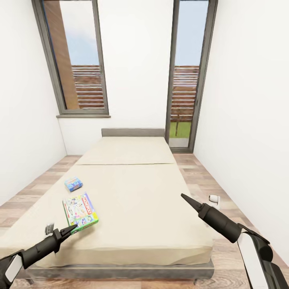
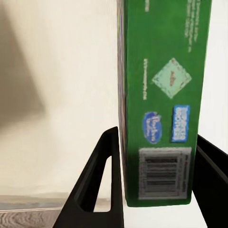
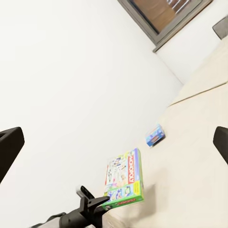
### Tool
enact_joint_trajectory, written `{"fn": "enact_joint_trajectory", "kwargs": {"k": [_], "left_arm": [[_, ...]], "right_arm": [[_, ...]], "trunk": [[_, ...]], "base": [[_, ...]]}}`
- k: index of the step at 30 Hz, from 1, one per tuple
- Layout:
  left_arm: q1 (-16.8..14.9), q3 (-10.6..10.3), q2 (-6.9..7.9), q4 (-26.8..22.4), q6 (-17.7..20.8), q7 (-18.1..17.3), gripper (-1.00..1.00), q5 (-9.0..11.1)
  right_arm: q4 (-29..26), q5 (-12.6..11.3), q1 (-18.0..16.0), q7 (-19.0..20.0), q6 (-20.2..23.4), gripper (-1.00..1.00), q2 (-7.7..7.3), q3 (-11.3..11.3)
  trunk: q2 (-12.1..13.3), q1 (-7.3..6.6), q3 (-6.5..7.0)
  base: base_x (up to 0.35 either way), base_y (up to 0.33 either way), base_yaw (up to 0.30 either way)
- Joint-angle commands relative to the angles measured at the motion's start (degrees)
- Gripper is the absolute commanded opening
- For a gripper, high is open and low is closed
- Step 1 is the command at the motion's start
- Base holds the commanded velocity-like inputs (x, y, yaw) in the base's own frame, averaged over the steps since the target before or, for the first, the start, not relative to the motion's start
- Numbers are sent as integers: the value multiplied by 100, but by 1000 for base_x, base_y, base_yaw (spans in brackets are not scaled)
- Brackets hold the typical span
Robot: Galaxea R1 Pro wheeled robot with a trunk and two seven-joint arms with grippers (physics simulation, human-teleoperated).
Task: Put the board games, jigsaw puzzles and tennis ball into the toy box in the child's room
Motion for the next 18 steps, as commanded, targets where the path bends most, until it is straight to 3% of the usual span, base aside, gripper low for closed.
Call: {"fn": "enact_joint_trajectory", "kwargs": {"k": [1,9,14,17,18], "left_arm": [[-3,6,0,-45,45,-14,-100,-6],[-3,-46,0,-677,543,-17,-100,-35],[-3,-76,130,-916,981,-177,-100,-38],[-3,-286,210,-1070,1220,-525,-100,-45],[-3,-451,231,-1129,1267,-692,-100,-49]], "right_arm": [[0,-18,-4,2,33,100,0,-4],[28,-17,-5,-71,28,100,0,-8],[34,-8,-5,-612,26,100,3,-1],[31,-9,-5,-964,-15,100,6,9],[31,-12,-5,-1045,-81,100,7,17]], "trunk": [[39,-24,12],[360,-199,156],[560,-309,246],[681,-375,300],[721,-397,318]], "base": [[0,0,0],[0,0,0],[0,0,0],[0,0,0],[0,0,0]]}}
